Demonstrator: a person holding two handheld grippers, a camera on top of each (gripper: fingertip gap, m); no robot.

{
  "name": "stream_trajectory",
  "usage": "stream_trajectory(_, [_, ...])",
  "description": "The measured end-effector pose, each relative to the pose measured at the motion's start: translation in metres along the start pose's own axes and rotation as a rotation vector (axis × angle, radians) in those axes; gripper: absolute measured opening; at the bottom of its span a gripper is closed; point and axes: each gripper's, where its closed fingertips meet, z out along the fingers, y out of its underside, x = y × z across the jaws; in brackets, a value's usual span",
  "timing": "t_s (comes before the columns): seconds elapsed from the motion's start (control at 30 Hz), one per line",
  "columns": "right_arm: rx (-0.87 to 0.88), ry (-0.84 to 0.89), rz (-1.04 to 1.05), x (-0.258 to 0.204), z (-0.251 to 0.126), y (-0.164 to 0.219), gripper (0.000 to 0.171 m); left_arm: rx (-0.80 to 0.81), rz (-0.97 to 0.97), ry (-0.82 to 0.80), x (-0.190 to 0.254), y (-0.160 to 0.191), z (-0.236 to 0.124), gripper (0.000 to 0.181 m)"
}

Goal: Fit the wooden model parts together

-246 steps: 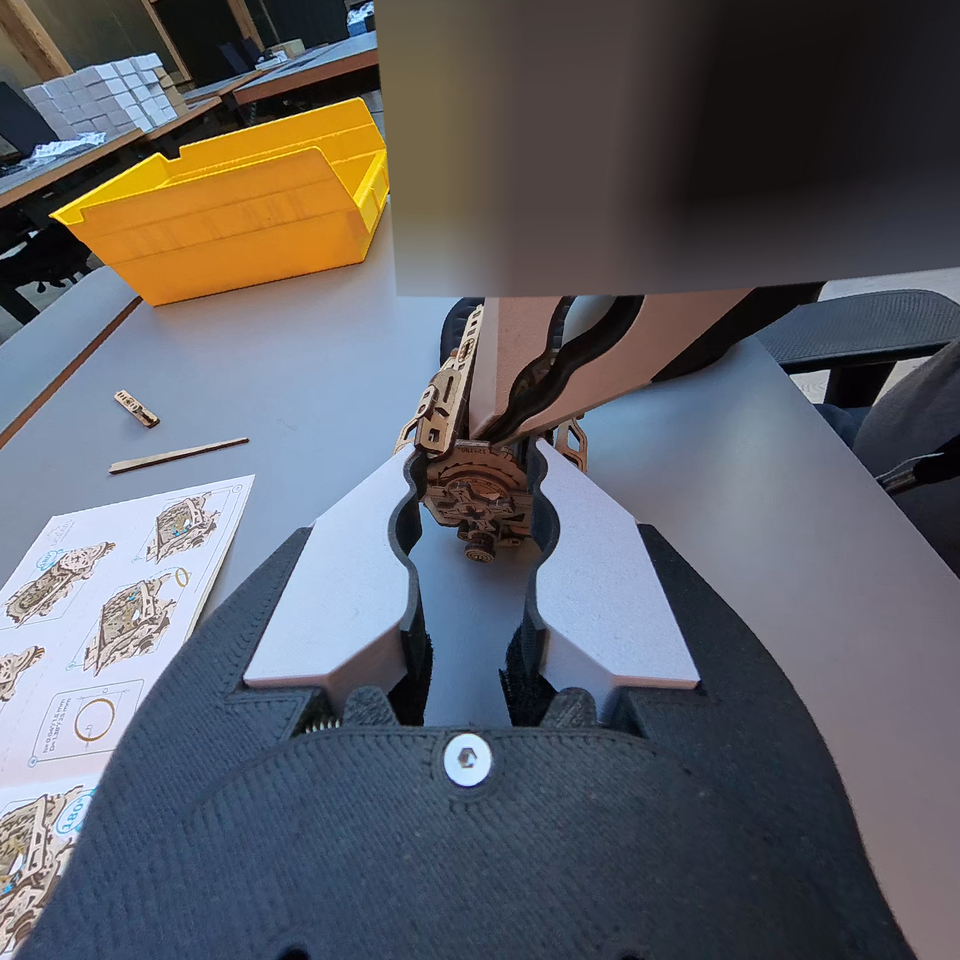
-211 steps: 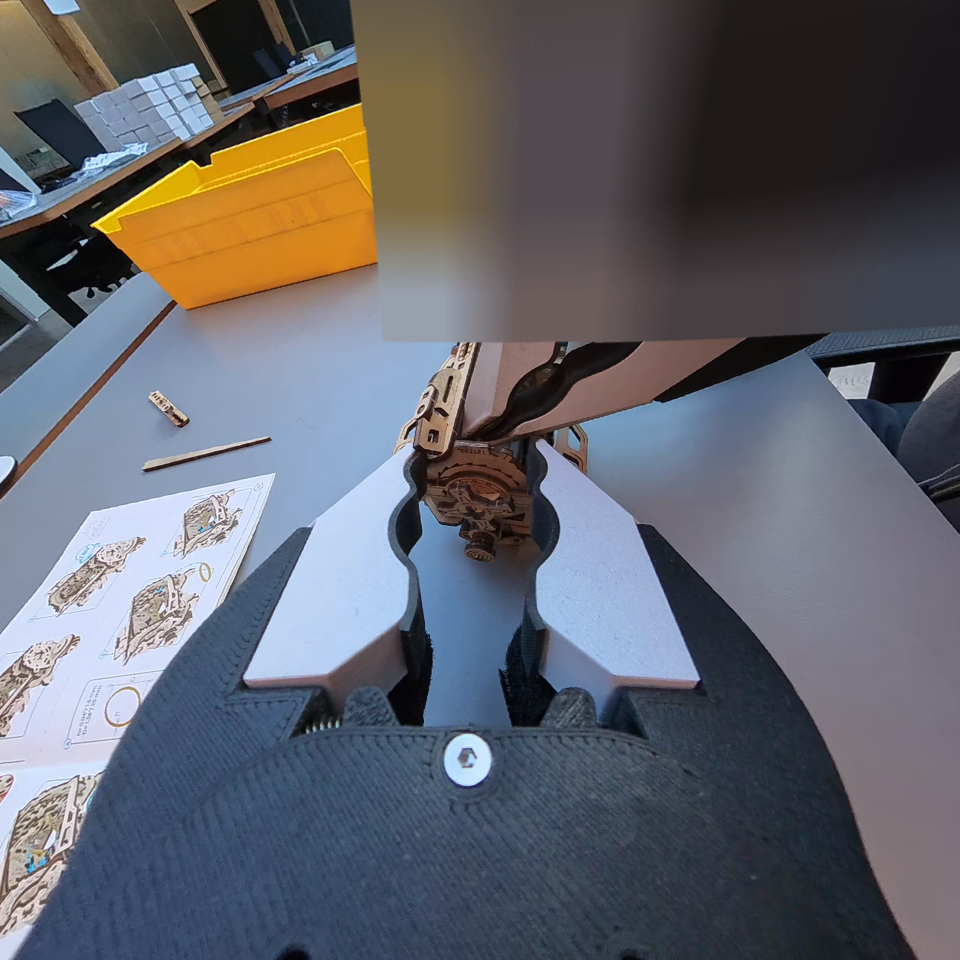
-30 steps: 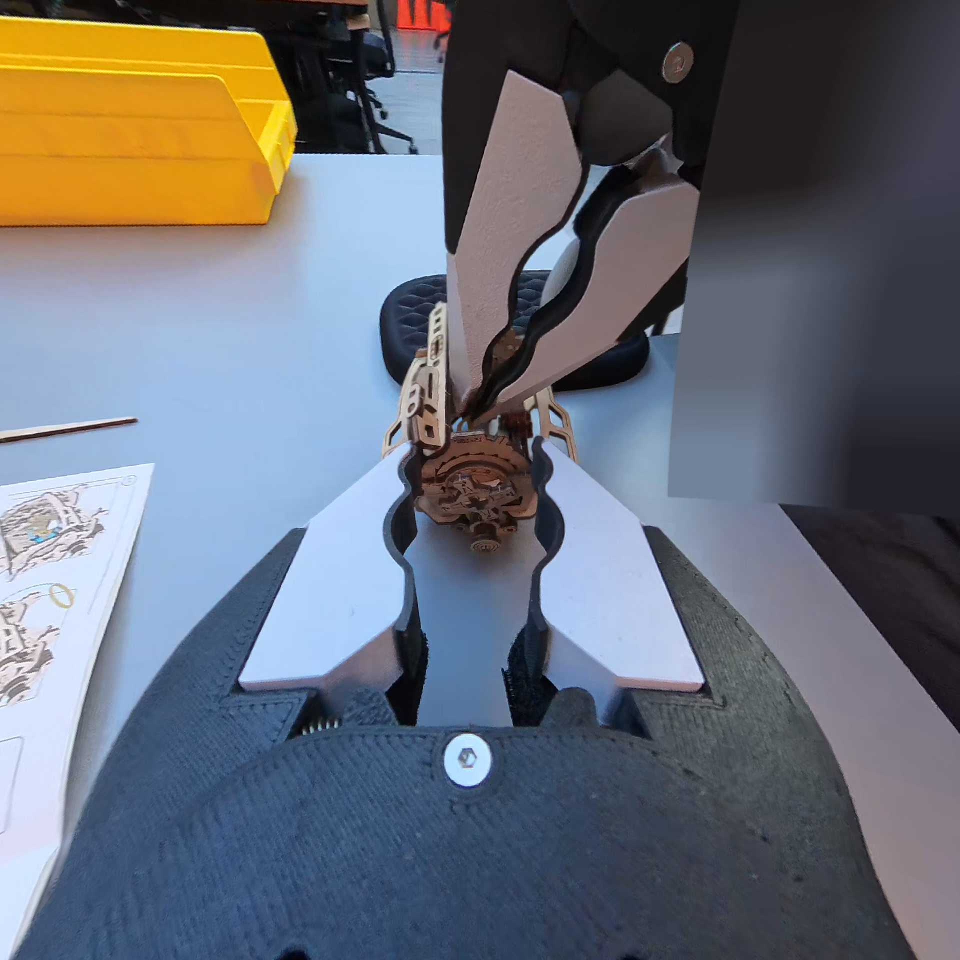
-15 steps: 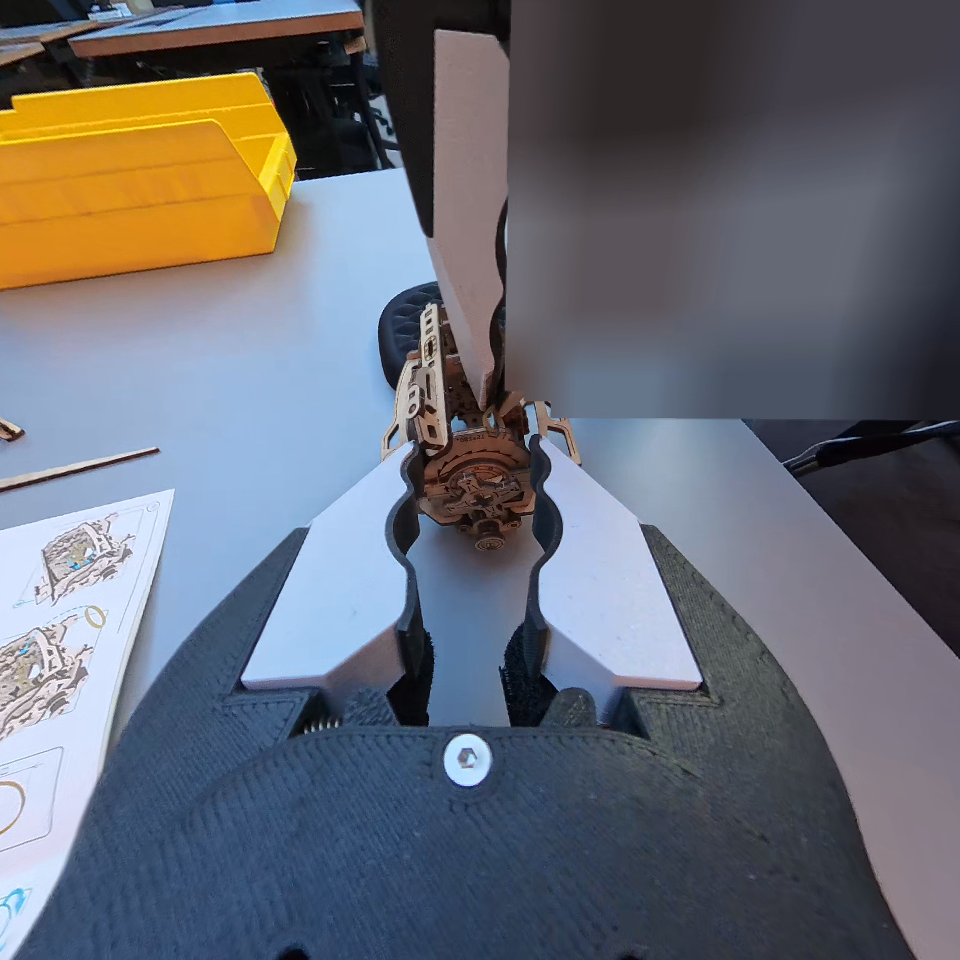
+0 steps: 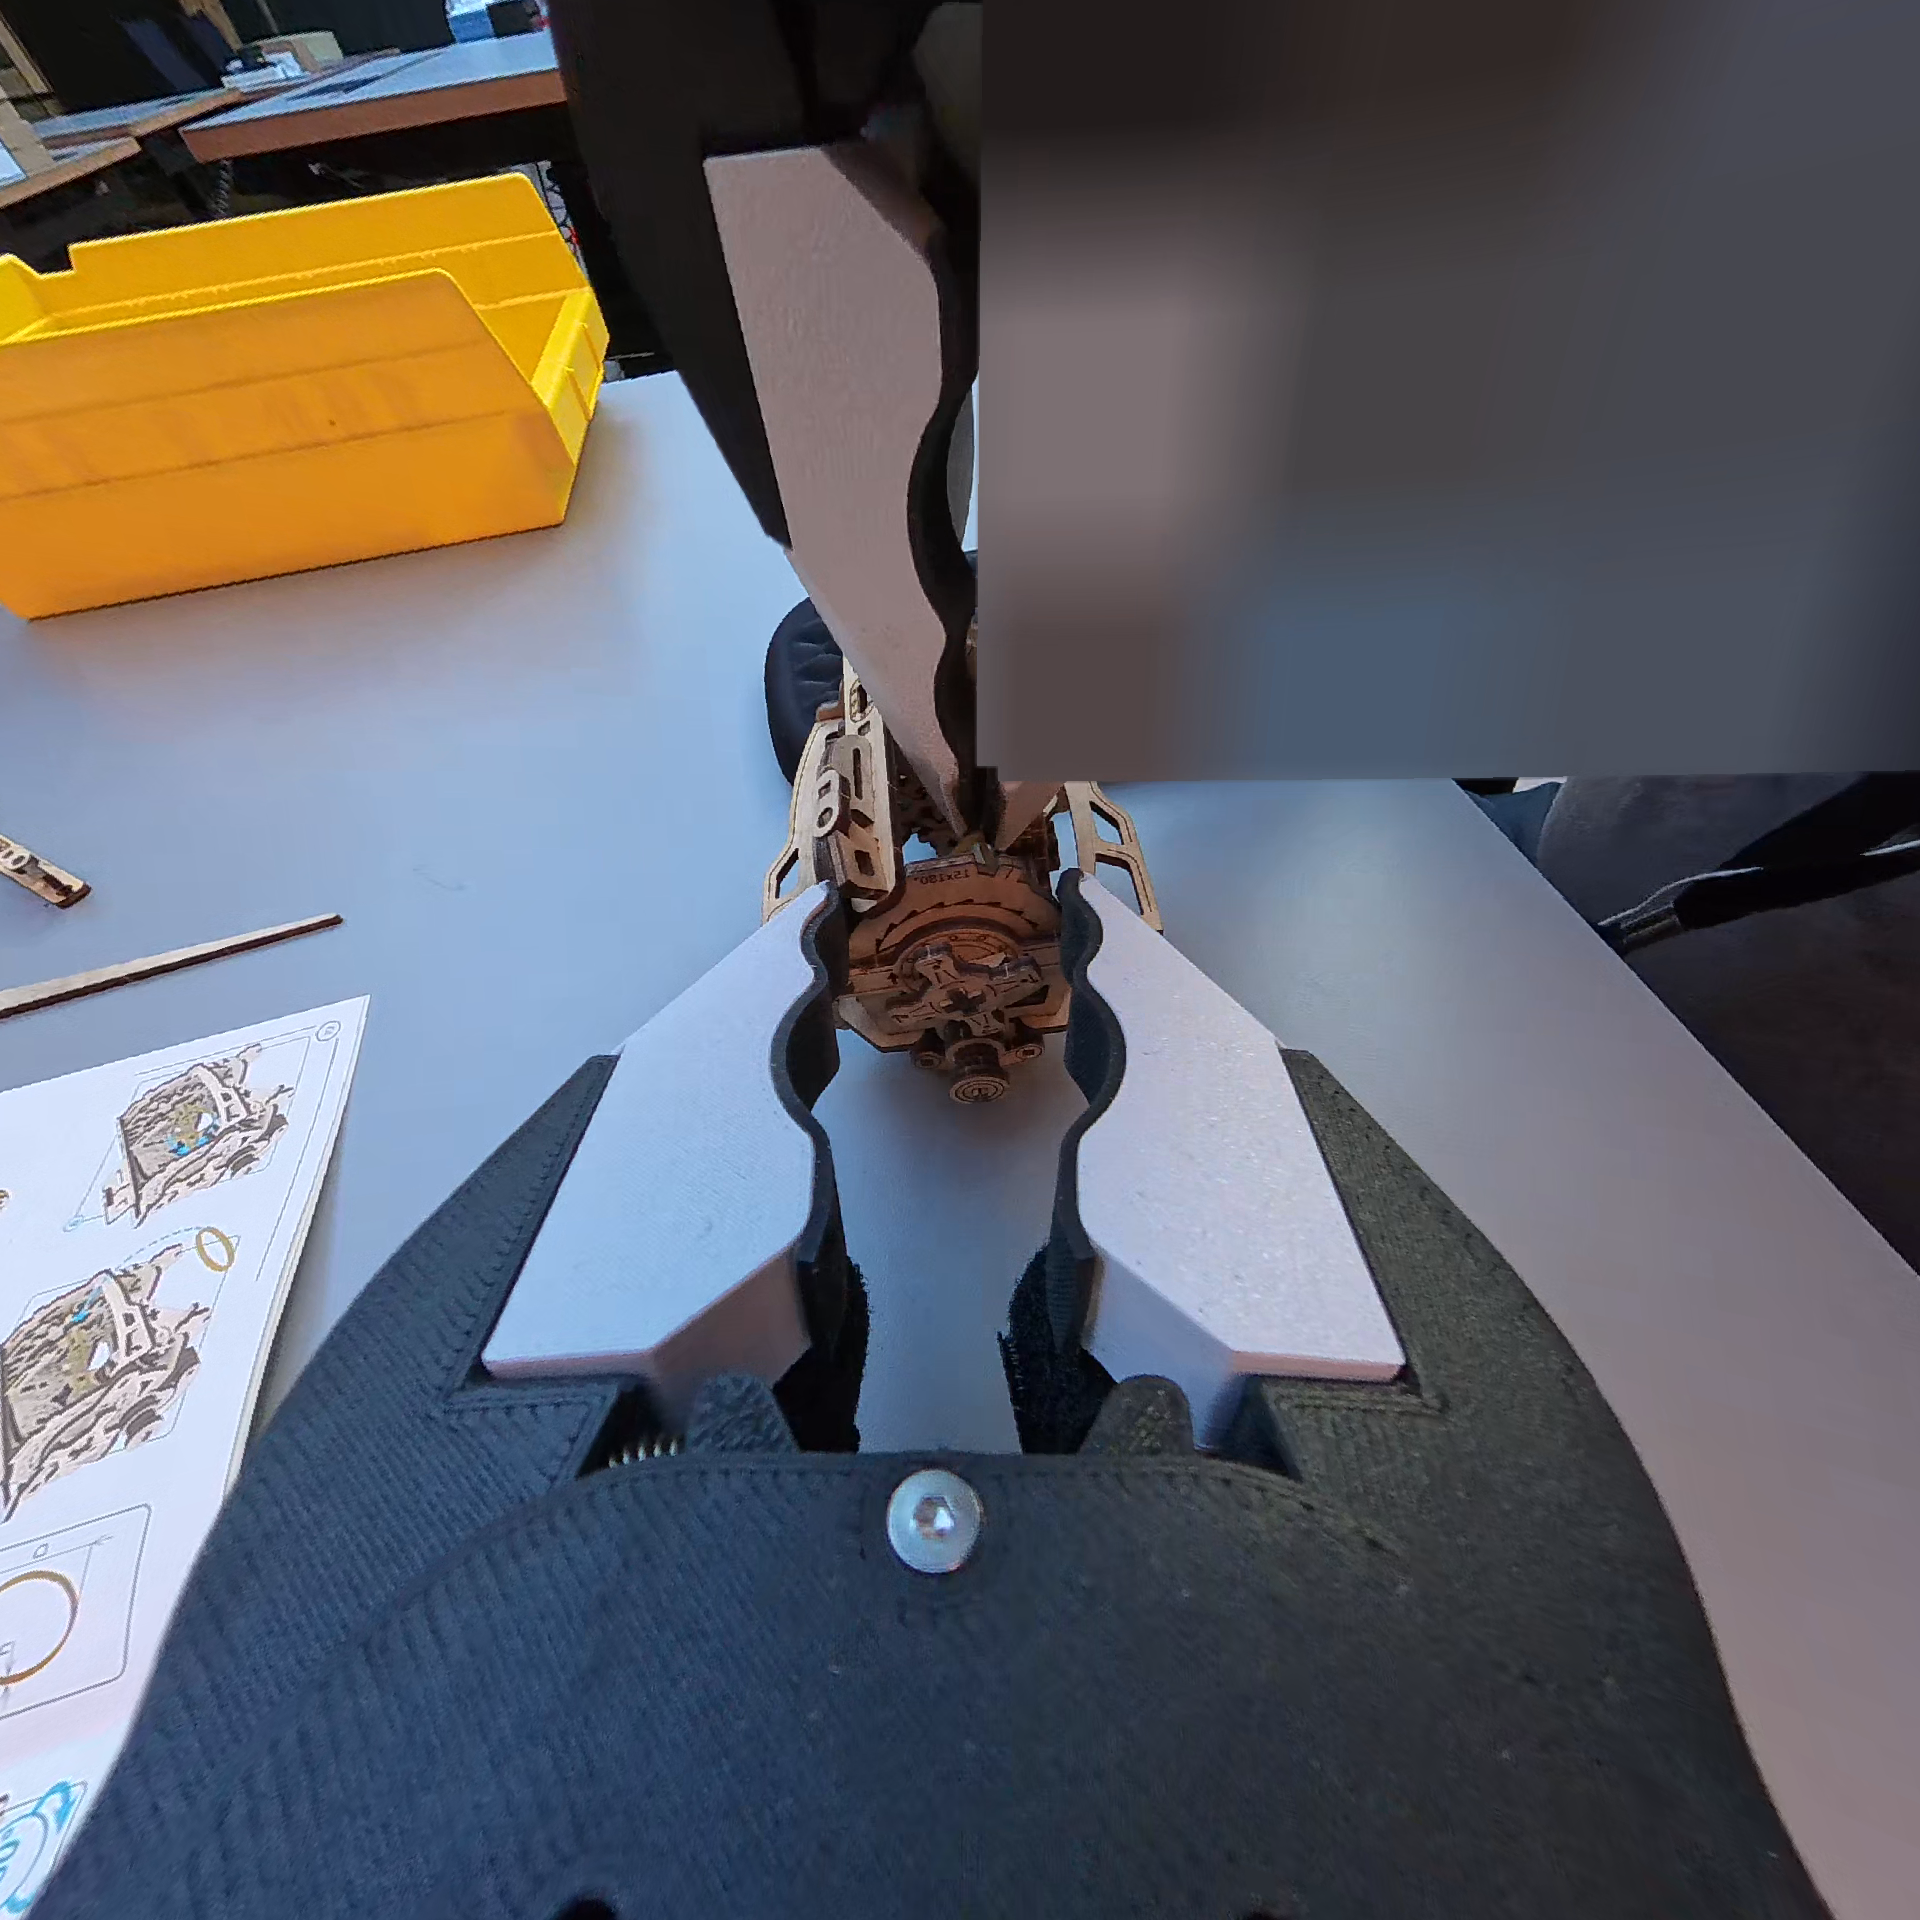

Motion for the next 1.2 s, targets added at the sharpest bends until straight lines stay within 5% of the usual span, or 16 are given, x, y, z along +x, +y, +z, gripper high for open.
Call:
stream_trajectory(0.03, [-0.003, -0.001, -0.006, 0.000, 0.000, -0.002, 0.000, 0.000, -0.001, 0.000, 0.000, 0.000, 0.000, 0.039])
stream_trajectory(1.2, [-0.014, 0.012, 0.008, -0.003, 0.009, -0.008, 0.000, -0.001, 0.014, -0.022, 0.002, 0.000, 0.000, 0.039])
